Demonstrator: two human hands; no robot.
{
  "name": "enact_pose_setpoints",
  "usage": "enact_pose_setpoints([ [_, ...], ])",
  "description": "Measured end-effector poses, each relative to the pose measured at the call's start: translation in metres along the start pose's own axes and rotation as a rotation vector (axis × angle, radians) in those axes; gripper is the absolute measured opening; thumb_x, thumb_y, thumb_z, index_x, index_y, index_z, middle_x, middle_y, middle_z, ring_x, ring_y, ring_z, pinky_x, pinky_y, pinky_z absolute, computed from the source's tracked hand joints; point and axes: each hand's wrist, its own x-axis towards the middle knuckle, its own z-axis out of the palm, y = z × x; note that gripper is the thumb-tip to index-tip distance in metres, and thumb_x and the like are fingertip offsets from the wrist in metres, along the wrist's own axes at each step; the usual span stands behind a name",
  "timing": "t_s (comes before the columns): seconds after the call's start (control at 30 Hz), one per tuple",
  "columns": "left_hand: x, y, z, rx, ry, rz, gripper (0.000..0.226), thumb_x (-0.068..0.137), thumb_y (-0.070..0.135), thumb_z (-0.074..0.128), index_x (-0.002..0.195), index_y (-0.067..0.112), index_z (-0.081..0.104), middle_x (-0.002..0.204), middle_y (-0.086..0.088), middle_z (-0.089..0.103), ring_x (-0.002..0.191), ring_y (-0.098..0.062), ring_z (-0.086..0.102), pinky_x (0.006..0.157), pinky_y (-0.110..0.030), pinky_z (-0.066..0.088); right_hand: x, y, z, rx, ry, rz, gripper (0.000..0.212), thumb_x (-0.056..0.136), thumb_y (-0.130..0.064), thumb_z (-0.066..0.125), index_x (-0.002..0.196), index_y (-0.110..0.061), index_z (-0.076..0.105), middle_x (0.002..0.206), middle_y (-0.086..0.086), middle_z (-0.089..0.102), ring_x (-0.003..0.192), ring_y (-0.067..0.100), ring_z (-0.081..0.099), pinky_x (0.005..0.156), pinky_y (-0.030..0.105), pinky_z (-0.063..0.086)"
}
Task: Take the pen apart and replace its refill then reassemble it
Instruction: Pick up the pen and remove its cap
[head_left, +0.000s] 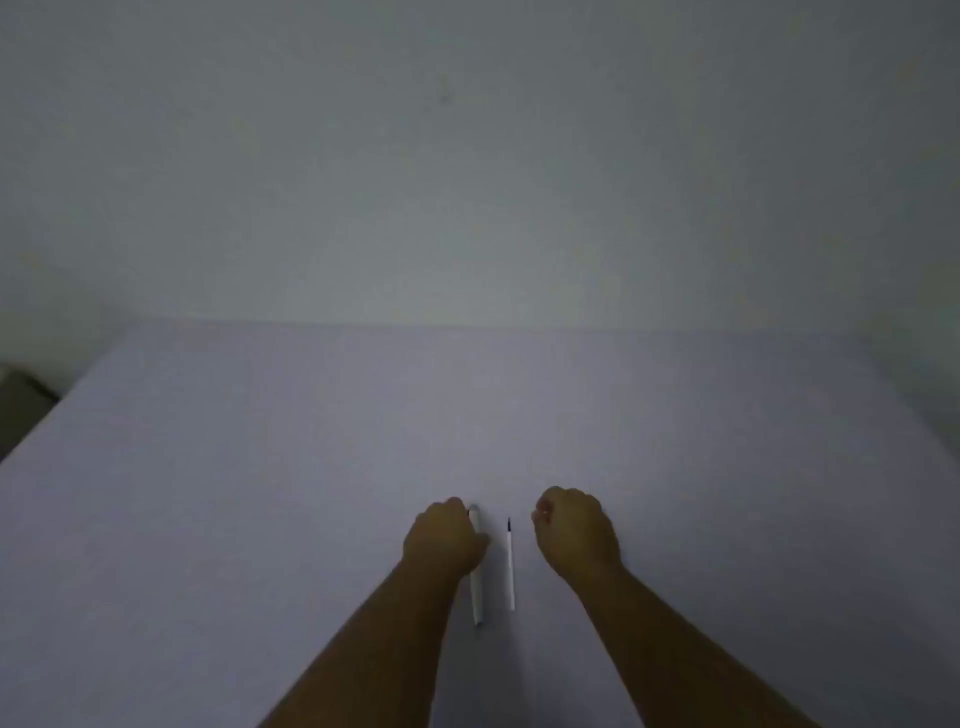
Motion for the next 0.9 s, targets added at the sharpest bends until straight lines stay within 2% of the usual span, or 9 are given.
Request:
enact_pose_setpoints([
  [0.17,-0.002,-0.009,0.023,-0.156,-0.003,-0.104,0.035,0.083,0.020,0.061,0.113,0.004,0.053,0.116,-0.015,0.061,0.107,-0.029,0.061,0.074,-0.028,0.043,-0.003,0.004,0.014,0.144,-0.026,0.068,0.023,0.090,-0.026,0.049,0.092,-0.010,0.066,0.098,0.011,0.068,0.095,0.028,0.061,0.082,0.040,0.053],
  [0.3,-0.001,-0.014,0.023,-0.279,0.055,-0.095,0.015,0.084,0.014,0.060,0.097,0.010,0.054,0.102,-0.012,0.064,0.086,-0.023,0.058,0.070,-0.026,0.042,-0.002,-0.003,0.020,0.255,-0.030,0.058,0.019,0.088,-0.023,0.053,0.088,-0.010,0.067,0.096,0.010,0.069,0.093,0.027,0.062,0.082,0.039,0.053],
  [0.37,-0.003,-0.014,0.020,-0.351,0.094,-0.052,0.017,0.083,0.016,0.062,0.097,0.013,0.055,0.097,-0.007,0.065,0.078,-0.016,0.054,0.066,-0.024,0.043,-0.001,-0.011,0.019,0.340,-0.027,0.055,0.019,0.088,-0.024,0.056,0.089,-0.009,0.068,0.095,0.010,0.069,0.092,0.027,0.063,0.081,0.039,0.052],
  [0.43,-0.006,-0.012,0.016,-0.429,0.128,0.019,0.018,0.083,0.017,0.065,0.097,0.015,0.054,0.086,-0.002,0.063,0.067,-0.011,0.054,0.053,-0.017,0.043,-0.001,-0.021,0.016,0.442,-0.058,0.114,0.025,0.088,-0.031,0.058,0.093,-0.008,0.068,0.094,0.008,0.069,0.090,0.026,0.063,0.079,0.035,0.050],
  [0.53,-0.011,-0.007,0.014,-0.499,0.130,0.120,0.025,0.085,0.018,0.067,0.107,0.017,0.055,0.071,0.010,0.058,0.060,0.000,0.053,0.043,-0.008,0.041,0.003,-0.035,0.009,0.599,-0.122,0.237,0.028,0.086,-0.038,0.060,0.083,-0.011,0.066,0.071,-0.001,0.062,0.077,0.020,0.057,0.070,0.030,0.042],
  [0.63,-0.013,-0.003,0.012,-0.488,0.075,0.166,0.023,0.090,0.025,0.061,0.110,0.012,0.064,0.083,0.005,0.065,0.073,-0.009,0.060,0.052,-0.006,0.043,0.010,-0.039,0.003,0.675,-0.109,0.276,0.028,0.087,-0.032,0.061,0.067,-0.013,0.059,0.058,-0.004,0.052,0.063,0.017,0.052,0.066,0.030,0.040],
  [0.7,-0.012,-0.001,0.008,-0.486,0.013,0.171,0.026,0.093,0.027,0.056,0.109,0.010,0.068,0.091,-0.003,0.067,0.082,-0.016,0.059,0.060,-0.013,0.043,0.012,-0.039,0.002,0.732,-0.087,0.306,0.032,0.088,-0.029,0.060,0.059,-0.015,0.055,0.058,-0.001,0.053,0.056,0.014,0.049,0.063,0.031,0.041],
  [0.83,-0.007,-0.008,0.003,-0.349,-0.089,0.148,0.026,0.092,0.029,0.057,0.106,0.010,0.068,0.091,-0.001,0.061,0.083,-0.015,0.054,0.067,-0.021,0.039,0.017,-0.030,-0.005,0.921,0.068,0.437,0.024,0.091,-0.029,0.055,0.078,-0.010,0.064,0.070,0.007,0.062,0.063,0.022,0.059,0.077,0.040,0.052],
  [0.9,-0.006,-0.016,0.007,-0.368,-0.089,0.109,0.028,0.092,0.031,0.057,0.108,0.011,0.067,0.096,-0.003,0.064,0.087,-0.015,0.055,0.073,-0.023,0.040,0.022,-0.017,-0.007,0.810,0.019,0.382,0.024,0.089,-0.029,0.056,0.079,-0.009,0.065,0.074,0.010,0.066,0.070,0.028,0.065,0.082,0.043,0.053],
])
